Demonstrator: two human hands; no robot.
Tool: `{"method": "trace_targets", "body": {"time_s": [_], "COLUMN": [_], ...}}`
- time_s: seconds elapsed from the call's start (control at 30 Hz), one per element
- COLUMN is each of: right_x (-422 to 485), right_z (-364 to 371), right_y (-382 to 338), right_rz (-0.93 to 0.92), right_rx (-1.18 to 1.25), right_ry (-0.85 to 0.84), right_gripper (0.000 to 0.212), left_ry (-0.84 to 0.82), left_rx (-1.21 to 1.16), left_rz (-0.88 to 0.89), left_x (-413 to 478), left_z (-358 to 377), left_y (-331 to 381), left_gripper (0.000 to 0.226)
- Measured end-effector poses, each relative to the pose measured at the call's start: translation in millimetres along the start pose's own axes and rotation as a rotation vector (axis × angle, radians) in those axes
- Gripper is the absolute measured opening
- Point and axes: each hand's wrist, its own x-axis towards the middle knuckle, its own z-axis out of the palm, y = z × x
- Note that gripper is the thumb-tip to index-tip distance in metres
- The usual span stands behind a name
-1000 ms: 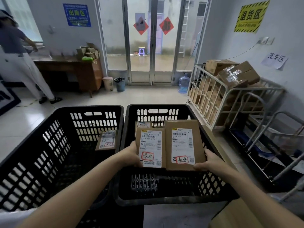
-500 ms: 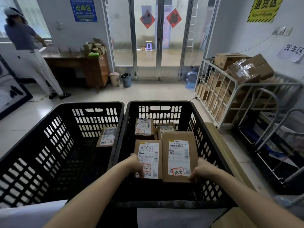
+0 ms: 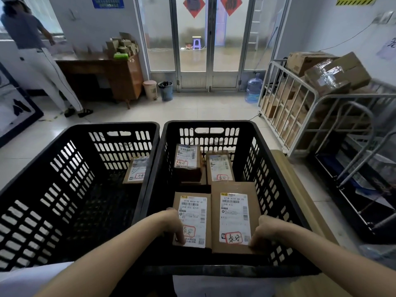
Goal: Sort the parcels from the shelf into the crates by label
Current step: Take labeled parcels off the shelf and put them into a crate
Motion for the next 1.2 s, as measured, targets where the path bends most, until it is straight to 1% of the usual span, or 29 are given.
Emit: {"method": "trace_targets", "body": {"time_s": [0.07, 0.17, 0.27, 0.33, 0.4, 0.43, 0.47, 0.53, 0.6, 0.7, 0.83, 0.9, 1.0, 1.07, 1.1, 1.2], "right_x": [8.2, 21.4, 31.7, 39.5, 44.8, 47.5, 50.1, 53.1, 55.9, 58.2, 58.1, 57.4, 57.0, 53.3, 50.4, 48.0], "right_z": [0.1, 3.4, 5.3, 4.8, 3.1, 2.2, 1.3, 1.1, 1.5, 3.3, 3.8, 4.3, 8.0, 11.1, 12.2, 13.7], "right_y": [-6.7, -15.9, -22.6, -22.5, -21.0, -20.2, -19.5, -19.0, -17.8, -14.4, -13.6, -13.5, -15.8, -19.3, -21.7, -25.3], "right_rz": [0.025, 0.061, 0.092, 0.104, 0.128, 0.141, 0.154, 0.165, 0.162, 0.161, 0.145, 0.121, -0.003, -0.144, -0.208, -0.324], "right_rx": [-0.008, -0.032, -0.078, -0.101, -0.12, -0.123, -0.121, -0.117, -0.116, -0.127, -0.13, -0.16, -0.268, -0.421, -0.505, -0.67], "right_ry": [-0.025, -0.057, -0.048, -0.057, -0.081, -0.091, -0.101, -0.103, -0.079, -0.037, 0.018, 0.051, 0.14, 0.23, 0.241, 0.183], "right_gripper": [0.028, 0.033, 0.041, 0.043, 0.044, 0.045, 0.047, 0.053, 0.062, 0.075, 0.085, 0.091, 0.113, 0.112, 0.109, 0.101], "left_ry": [0.005, 0.011, -0.046, -0.074, -0.106, -0.113, -0.111, -0.095, -0.075, -0.02, 0.001, 0.01, 0.052, 0.101, 0.13, 0.181], "left_rx": [0.015, 0.032, -0.017, -0.005, -0.007, -0.004, -0.009, -0.016, 0.02, 0.104, 0.106, 0.119, 0.221, 0.348, 0.397, 0.48], "left_rz": [-0.024, -0.072, -0.118, -0.118, -0.107, -0.102, -0.106, -0.116, -0.095, -0.049, 0.003, 0.029, 0.091, 0.144, 0.17, 0.265], "left_x": [5.8, 19.1, 38.3, 44.5, 48.7, 51.3, 54.9, 61.7, 65.3, 66.6, 73.4, 74.4, 72.6, 70.0, 69.3, 73.8], "left_z": [-0.4, -4.2, -5.5, -1.6, 4.5, 6.3, 7.5, 9.3, 13.5, 20.4, 19.8, 20.7, 23.3, 23.0, 22.0, 20.1], "left_y": [4.6, 10.3, 10.8, 9.7, 10.2, 10.5, 10.4, 9.8, 9.1, 6.6, 4.2, 3.4, 2.3, 2.8, 3.3, 3.8], "left_gripper": [0.087, 0.094, 0.1, 0.094, 0.08, 0.08, 0.087, 0.108, 0.117, 0.119, 0.114, 0.113, 0.114, 0.114, 0.114, 0.11]}}
